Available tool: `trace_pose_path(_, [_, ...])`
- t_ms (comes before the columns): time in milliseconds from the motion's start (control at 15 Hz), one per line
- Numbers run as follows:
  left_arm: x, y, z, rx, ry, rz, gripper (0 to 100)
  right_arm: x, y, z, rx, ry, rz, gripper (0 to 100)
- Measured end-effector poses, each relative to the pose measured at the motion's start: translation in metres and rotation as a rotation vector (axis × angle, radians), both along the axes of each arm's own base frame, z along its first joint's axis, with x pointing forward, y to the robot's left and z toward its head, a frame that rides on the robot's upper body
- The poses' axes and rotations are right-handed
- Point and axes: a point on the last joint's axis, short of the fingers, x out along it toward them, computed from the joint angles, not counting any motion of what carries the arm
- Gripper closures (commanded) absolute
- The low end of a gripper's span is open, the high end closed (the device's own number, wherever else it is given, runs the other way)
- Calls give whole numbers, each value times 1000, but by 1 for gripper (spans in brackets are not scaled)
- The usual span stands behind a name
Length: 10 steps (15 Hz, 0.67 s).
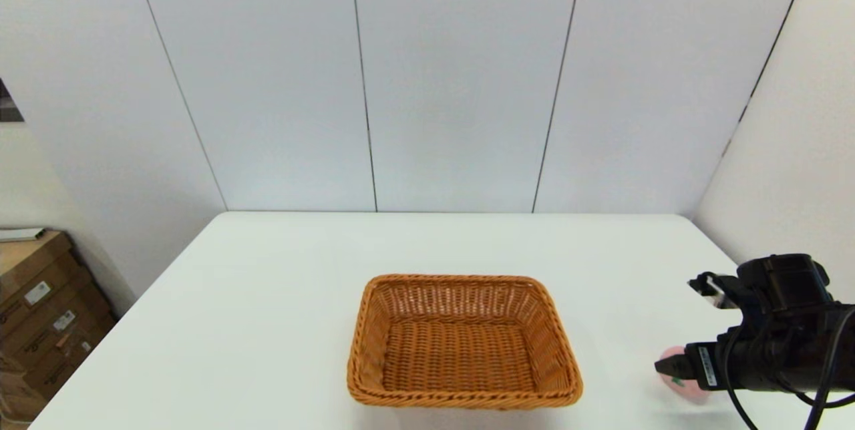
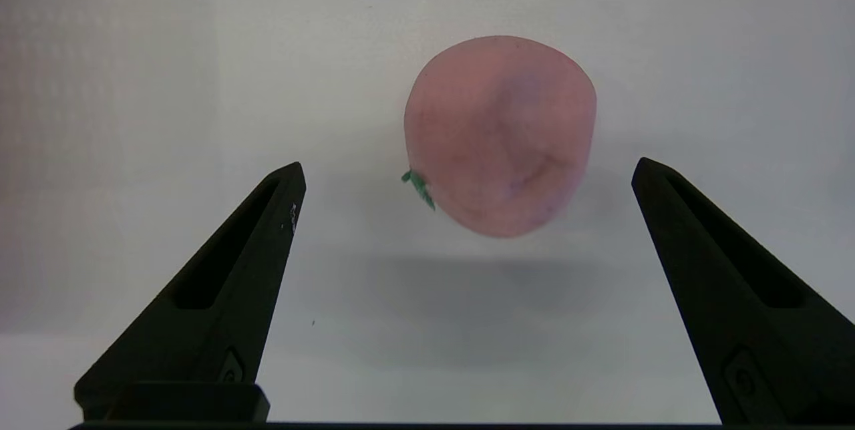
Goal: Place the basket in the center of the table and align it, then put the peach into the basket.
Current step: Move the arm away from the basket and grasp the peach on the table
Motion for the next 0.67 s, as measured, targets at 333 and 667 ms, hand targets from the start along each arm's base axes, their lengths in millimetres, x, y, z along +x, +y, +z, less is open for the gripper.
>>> trace_pose_path(333, [0,0,0,0,0,0,0,11,-2,-17,0,6,-7,100])
trace_pose_path(667, [0,0,0,0,0,0,0,13,-2,-24,3,6,-8,100])
